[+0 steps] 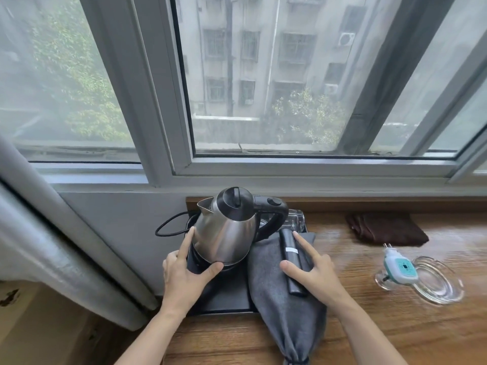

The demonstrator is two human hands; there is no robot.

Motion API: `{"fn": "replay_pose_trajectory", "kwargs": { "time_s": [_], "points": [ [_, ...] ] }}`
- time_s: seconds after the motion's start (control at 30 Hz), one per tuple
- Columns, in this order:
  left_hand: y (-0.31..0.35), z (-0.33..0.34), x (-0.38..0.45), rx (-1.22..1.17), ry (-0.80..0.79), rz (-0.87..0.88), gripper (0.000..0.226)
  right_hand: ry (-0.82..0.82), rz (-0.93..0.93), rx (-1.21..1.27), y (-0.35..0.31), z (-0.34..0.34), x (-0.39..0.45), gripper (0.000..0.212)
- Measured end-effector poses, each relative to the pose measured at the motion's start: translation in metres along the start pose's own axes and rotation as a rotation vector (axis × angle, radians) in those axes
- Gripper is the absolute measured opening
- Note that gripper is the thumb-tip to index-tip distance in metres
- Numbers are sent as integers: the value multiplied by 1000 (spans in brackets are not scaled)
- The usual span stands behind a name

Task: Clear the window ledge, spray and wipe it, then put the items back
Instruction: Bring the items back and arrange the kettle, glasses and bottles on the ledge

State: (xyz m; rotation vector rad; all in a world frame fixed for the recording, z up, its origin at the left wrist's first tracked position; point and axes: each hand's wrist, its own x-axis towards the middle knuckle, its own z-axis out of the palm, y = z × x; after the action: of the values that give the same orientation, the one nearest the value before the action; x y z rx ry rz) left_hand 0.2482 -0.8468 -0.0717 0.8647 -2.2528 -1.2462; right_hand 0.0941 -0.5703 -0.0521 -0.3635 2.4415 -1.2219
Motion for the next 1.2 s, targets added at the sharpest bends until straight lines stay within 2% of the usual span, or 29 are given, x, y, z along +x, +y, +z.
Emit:
{"fn": "replay_pose_trajectory", "kwargs": {
  "time_s": [0.23, 0.37, 0.5, 0.6, 0.7, 0.77, 0.97, 1.2],
  "points": [
    [2, -2, -2, 66, -45, 5, 109, -78, 80, -23, -21, -10, -13, 84],
    [5, -4, -6, 122, -51, 44, 112, -158, 65, 51, -29, -19, -16, 100],
    [10, -6, -11, 114, 5, 8, 124, -120, 32, -19, -38, -19, -24, 106],
    [24, -9, -21, 51, 136, 67, 117, -37, 26, -65, -47, -22, -33, 95],
    [55, -3, -33, -21, 283, 235, 96, 45, 0, -113, -54, -30, -44, 74],
    [82, 5, -43, -40, 310, 336, 84, 84, -11, -130, -54, -39, -53, 65],
    [168, 58, -86, -124, 81, 513, 60, 155, -33, -106, -35, -96, -96, 47],
    [246, 178, -143, -131, -158, 607, 52, 289, 60, -61, 35, -198, -144, 41]
  ]
}}
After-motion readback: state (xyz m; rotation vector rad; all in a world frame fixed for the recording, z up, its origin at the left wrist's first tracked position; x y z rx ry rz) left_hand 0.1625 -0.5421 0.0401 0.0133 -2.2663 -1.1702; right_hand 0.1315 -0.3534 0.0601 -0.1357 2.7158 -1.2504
